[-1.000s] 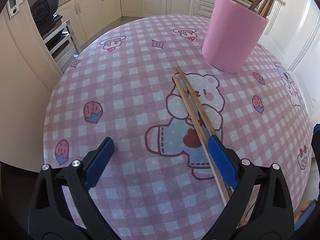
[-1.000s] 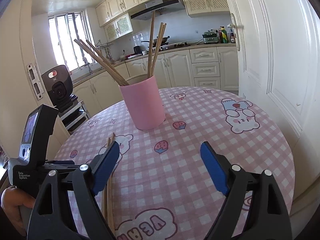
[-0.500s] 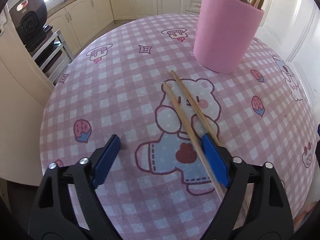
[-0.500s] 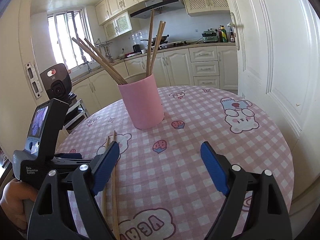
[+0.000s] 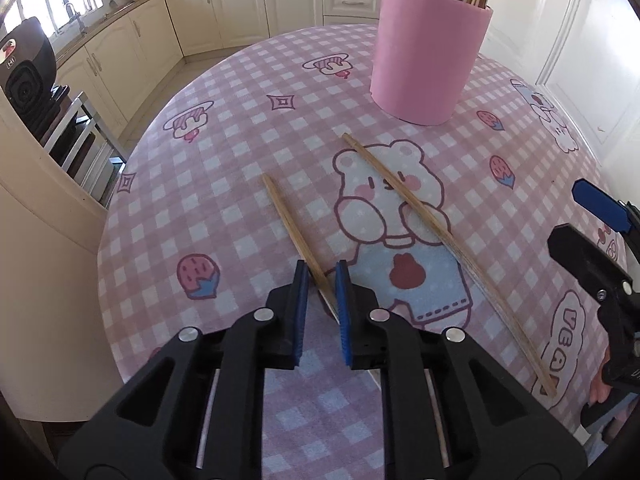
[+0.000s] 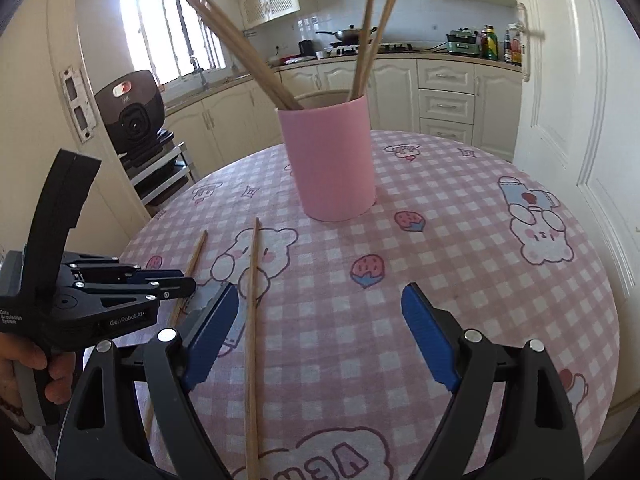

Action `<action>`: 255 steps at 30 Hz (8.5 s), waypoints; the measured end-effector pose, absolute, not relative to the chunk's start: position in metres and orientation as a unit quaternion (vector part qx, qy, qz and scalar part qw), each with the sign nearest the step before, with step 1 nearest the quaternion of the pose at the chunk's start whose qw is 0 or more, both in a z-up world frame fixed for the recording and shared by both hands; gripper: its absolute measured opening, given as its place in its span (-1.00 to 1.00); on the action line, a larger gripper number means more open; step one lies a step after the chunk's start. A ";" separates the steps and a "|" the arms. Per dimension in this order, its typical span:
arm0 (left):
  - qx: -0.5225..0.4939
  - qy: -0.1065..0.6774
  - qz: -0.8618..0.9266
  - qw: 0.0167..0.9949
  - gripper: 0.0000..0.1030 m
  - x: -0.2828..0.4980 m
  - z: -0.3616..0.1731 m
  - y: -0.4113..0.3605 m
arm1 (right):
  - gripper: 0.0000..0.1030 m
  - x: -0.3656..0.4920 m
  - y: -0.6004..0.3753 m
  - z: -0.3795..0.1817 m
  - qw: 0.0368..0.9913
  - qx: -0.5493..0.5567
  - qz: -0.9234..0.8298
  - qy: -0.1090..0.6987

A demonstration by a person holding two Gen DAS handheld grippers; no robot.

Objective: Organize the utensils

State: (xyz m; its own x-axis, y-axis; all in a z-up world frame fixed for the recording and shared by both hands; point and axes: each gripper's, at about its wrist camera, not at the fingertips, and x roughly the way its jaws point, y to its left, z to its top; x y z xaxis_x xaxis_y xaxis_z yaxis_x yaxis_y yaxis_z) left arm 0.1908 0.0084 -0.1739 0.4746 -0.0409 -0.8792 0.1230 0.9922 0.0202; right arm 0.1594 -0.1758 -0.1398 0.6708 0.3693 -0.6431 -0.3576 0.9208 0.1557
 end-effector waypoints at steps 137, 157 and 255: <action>-0.050 0.238 -0.127 0.962 -0.89 0.143 0.010 -0.001 | -0.91 0.145 -0.177 0.004 0.960 -0.009 0.235 0.152; -0.077 0.122 -0.127 0.981 -0.89 0.189 0.086 -0.002 | -0.91 0.198 -0.183 0.067 0.975 -0.011 0.212 0.064; -0.002 0.168 -0.003 0.986 0.57 0.140 -0.014 0.004 | 0.05 0.138 -0.172 -0.015 0.981 0.001 0.156 0.119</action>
State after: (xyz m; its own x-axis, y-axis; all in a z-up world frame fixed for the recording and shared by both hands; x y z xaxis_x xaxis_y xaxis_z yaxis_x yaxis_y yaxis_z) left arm 0.1396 0.0036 -0.0139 0.9435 -0.0064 -0.3314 0.0054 1.0000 -0.0040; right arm 0.1377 -0.1725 -0.0153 0.9229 0.3059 -0.2338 -0.3053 0.9514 0.0398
